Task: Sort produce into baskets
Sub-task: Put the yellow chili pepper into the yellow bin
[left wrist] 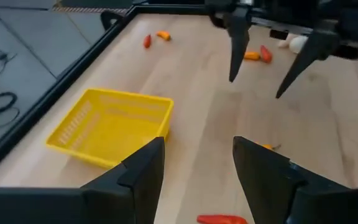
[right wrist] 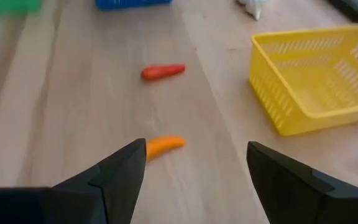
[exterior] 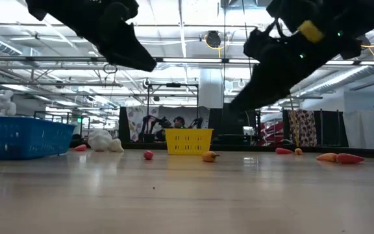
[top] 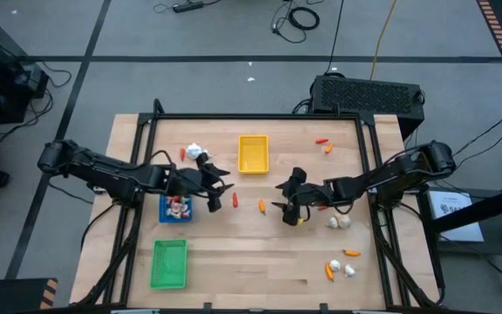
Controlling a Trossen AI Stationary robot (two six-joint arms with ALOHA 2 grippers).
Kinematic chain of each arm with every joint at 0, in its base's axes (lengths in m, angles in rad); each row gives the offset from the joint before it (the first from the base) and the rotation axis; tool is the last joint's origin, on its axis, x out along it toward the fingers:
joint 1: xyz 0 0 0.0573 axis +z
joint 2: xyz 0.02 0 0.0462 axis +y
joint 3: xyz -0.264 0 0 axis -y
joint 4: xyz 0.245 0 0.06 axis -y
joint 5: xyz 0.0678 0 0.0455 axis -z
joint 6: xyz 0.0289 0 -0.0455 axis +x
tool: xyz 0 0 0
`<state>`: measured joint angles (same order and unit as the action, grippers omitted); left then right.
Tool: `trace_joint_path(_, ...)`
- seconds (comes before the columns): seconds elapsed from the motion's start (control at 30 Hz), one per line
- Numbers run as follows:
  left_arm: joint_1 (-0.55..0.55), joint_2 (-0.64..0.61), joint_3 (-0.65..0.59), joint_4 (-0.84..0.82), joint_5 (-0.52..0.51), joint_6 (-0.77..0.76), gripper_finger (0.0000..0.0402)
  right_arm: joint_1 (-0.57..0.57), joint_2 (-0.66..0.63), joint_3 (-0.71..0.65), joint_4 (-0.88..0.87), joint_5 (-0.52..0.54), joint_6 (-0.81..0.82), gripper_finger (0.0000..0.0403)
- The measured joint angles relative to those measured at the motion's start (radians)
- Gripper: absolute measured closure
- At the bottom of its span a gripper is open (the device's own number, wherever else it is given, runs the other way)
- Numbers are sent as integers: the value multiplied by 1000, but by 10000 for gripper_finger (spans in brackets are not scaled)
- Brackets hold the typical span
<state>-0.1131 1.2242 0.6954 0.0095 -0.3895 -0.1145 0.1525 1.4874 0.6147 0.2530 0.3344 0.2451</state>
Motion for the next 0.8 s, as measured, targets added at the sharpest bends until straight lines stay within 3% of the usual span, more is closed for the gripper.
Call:
trace_joint_path(0.07,12,-34,0,-47,15,44,203,0,-16,0,-11,-9,93,133)
trace_joint_path(0.2,33,-125,-11,-153,-13,74,203,-23,-30,2,-6,-131,226,133)
trace_joint_path(0.27,34,-184,-65,-80,-15,111,204,-31,-26,24,-71,-183,261,133)
trace_joint_path(0.43,38,-327,-229,118,-49,220,204,-37,-9,192,-298,-176,290,133)
trace_joint_path(0.63,80,-411,-367,664,-119,372,204,-81,42,388,-513,-106,409,133)
trace_joint_path(0.8,115,-408,-388,713,-123,439,204,-78,113,452,-657,-75,574,134)
